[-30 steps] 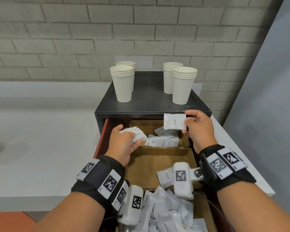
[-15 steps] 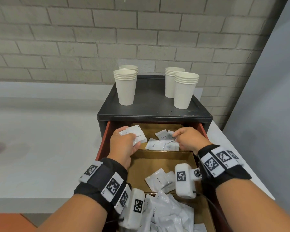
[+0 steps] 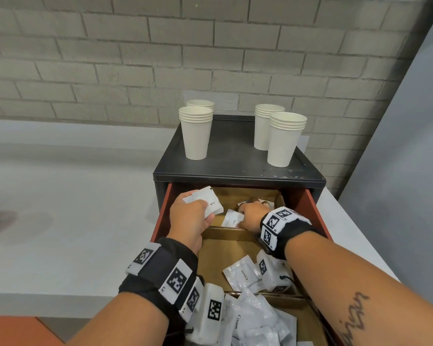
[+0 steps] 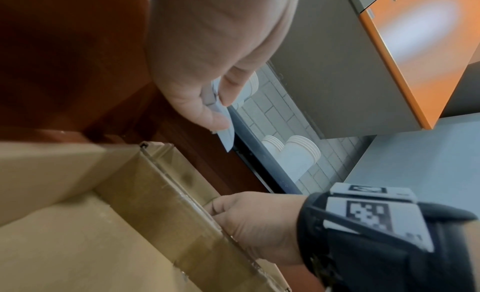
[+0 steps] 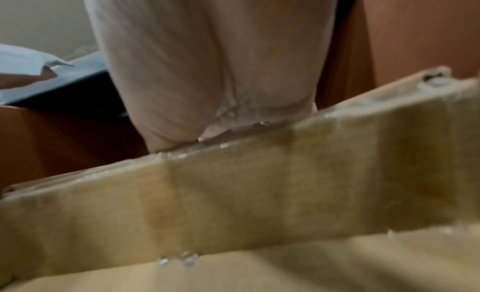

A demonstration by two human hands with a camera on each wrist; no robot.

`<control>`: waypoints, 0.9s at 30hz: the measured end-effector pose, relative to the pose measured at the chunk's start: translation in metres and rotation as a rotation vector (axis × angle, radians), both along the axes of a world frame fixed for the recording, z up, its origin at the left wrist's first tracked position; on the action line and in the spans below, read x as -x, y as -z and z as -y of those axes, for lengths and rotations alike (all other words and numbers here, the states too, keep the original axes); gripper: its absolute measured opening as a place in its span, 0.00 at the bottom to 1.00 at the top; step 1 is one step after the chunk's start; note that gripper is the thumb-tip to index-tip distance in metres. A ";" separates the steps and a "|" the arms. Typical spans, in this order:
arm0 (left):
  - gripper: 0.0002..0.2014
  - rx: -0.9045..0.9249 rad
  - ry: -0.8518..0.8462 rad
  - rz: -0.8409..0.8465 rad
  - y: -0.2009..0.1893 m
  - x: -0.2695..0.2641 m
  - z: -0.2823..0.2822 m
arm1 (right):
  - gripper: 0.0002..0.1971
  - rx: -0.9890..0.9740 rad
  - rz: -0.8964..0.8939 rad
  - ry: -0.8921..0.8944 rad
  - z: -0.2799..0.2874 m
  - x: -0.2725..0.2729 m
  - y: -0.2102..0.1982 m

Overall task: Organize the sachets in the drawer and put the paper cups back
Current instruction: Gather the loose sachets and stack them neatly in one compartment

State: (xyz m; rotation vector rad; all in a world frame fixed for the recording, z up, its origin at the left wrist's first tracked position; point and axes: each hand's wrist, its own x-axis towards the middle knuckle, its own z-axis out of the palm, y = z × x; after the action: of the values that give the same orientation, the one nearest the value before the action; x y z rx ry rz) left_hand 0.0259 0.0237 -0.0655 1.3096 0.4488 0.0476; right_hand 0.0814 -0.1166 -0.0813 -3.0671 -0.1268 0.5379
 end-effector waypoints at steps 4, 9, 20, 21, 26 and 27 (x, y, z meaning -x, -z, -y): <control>0.17 0.006 -0.002 -0.006 0.000 -0.001 0.003 | 0.13 -0.187 0.080 0.062 0.003 -0.001 -0.001; 0.20 0.021 0.004 -0.018 -0.002 0.000 0.004 | 0.09 -0.530 0.170 0.199 0.028 0.005 -0.017; 0.20 -0.012 -0.018 0.005 -0.001 0.001 0.003 | 0.15 -0.650 0.048 0.258 0.044 0.026 -0.033; 0.20 -0.003 -0.021 0.004 -0.001 0.001 0.003 | 0.13 -0.669 -0.053 0.220 0.042 0.029 -0.036; 0.17 0.055 -0.018 -0.004 -0.005 0.004 0.004 | 0.13 -0.560 -0.006 0.257 0.043 0.024 -0.042; 0.18 0.049 -0.016 -0.002 -0.005 0.004 0.004 | 0.15 -0.504 0.034 0.266 0.043 0.019 -0.041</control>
State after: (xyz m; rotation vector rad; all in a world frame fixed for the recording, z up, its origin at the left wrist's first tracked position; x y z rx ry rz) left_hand 0.0223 0.0193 -0.0610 1.2584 0.4598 0.0484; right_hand 0.0624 -0.1598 -0.0401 -2.5470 0.1260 0.3685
